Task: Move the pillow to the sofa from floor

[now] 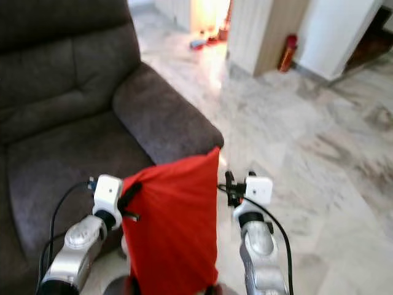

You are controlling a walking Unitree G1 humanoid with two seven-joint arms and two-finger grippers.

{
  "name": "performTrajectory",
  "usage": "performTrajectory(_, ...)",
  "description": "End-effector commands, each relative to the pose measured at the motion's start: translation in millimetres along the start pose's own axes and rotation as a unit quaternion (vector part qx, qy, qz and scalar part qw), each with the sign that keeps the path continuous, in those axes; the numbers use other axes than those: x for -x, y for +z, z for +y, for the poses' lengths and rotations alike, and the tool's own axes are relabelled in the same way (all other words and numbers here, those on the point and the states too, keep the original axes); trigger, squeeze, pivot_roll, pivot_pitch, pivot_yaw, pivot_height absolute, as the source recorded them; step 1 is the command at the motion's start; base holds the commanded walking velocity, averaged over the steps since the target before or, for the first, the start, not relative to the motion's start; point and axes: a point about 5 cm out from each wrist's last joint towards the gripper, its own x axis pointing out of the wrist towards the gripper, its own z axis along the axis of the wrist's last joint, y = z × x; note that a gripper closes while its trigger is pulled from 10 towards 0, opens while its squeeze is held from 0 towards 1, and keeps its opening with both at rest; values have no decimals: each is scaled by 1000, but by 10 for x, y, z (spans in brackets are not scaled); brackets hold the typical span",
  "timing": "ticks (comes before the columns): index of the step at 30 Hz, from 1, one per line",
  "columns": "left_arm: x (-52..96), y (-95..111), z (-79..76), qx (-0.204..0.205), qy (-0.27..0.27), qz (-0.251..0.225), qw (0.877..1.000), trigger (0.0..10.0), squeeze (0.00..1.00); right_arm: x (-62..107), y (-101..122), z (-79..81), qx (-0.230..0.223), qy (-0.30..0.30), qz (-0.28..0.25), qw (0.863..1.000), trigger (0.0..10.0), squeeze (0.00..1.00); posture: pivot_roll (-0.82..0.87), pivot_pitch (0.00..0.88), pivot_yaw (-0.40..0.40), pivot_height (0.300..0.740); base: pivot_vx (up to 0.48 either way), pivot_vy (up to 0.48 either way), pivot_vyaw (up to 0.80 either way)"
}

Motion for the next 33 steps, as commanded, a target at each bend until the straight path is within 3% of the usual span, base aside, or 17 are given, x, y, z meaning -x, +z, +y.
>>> performTrajectory(1,-71,445,87,-20,18,-97,995,10000,0,-2,1,-16,-1,-2,0,1000,10000,0,32,0,-54,740,0,0,0)
performTrajectory(14,-99,562,61,-14,-3,-111,994,10000,0,-44,16,-9,1,0,-3,1000,10000,0,36,0,-55,740,0,0,0)
performTrajectory(28,-130,926,-178,-15,-89,-149,985,10000,0,-141,53,18,-9,6,-5,1000,10000,0,53,0,-60,740,0,0,0)
performTrajectory(31,-109,903,-193,-35,-92,-139,985,10000,0,-150,57,22,-10,6,-6,1000,10000,0,54,0,-58,740,0,0,0)
performTrajectory(33,-83,819,-134,-32,-63,-131,989,10000,0,-154,59,32,-14,6,-8,1000,10000,0,53,0,-56,740,0,0,0)
